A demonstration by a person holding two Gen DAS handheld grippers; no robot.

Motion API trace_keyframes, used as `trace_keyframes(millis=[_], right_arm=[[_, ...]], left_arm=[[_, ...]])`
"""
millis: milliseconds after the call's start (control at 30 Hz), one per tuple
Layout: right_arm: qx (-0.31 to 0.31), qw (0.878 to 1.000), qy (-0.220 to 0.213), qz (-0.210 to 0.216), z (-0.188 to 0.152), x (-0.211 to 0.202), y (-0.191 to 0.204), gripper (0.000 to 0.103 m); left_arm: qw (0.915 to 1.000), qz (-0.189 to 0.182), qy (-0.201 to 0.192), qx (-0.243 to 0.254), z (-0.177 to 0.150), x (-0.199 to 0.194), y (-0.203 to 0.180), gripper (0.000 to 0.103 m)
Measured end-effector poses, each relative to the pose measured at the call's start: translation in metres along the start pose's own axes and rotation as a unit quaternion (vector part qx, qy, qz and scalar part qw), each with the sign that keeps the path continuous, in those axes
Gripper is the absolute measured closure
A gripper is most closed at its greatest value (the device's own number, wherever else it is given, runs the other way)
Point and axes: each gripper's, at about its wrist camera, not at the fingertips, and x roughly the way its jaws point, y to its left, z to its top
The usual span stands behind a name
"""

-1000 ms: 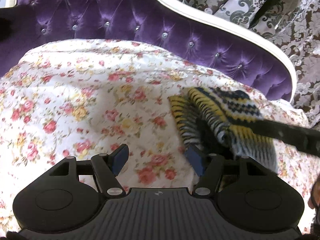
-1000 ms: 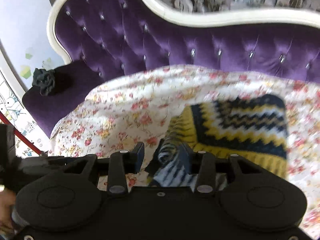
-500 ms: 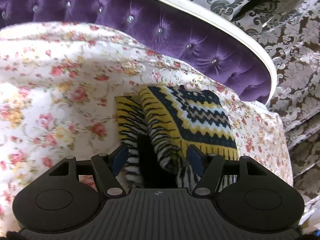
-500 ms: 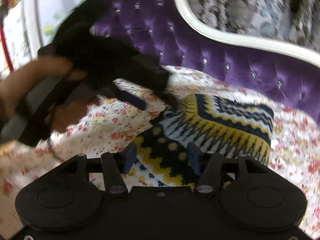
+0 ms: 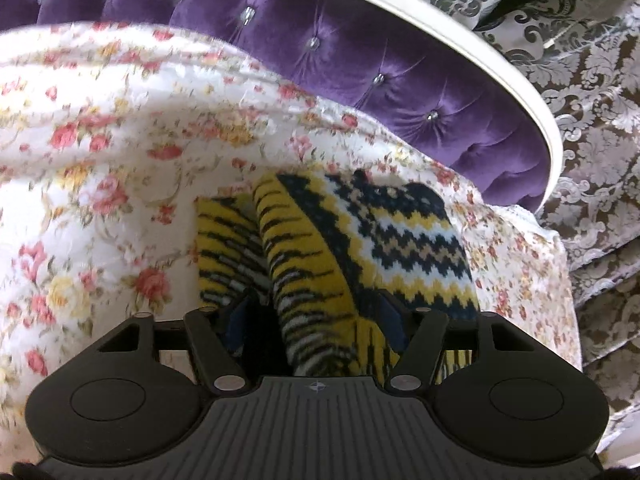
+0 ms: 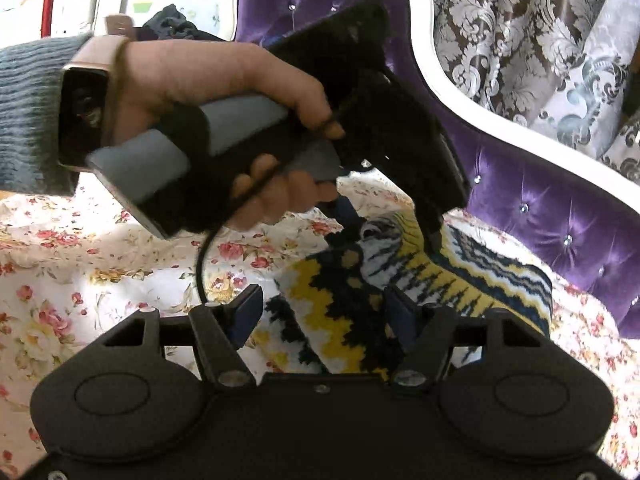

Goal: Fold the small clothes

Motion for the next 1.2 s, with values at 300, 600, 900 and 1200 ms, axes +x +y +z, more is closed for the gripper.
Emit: trace_keyframes(millis=[300,600,900,1200], right_arm=[[0.043,0.999,-0.018,0.008,-0.003,-0.005,-0.01,0.09],[0.036,0.998,0.004,0.051,-0.006,-0.005,0.005,0.088],[0.063,0.994,0.036,0.087,-0.024,0.01,0.007,0.043],[0.123,0.989,0.015,0.078,-0.029,-0.026,-0.014,0.025]], left_arm=[[0.998,0.014,-0.049,0.038,-0.003,-0.016,-0.012,0.09],[0.9967,0.04,-0.054,0.045,-0.024,-0.025,0.008,0.089],[0.9926,0.08,-0.068,0.061,-0.036,-0.02,0.01,0.055],[0.9881,0.103,-0.082,0.08,-0.052,-0.043,-0.011,0.037]])
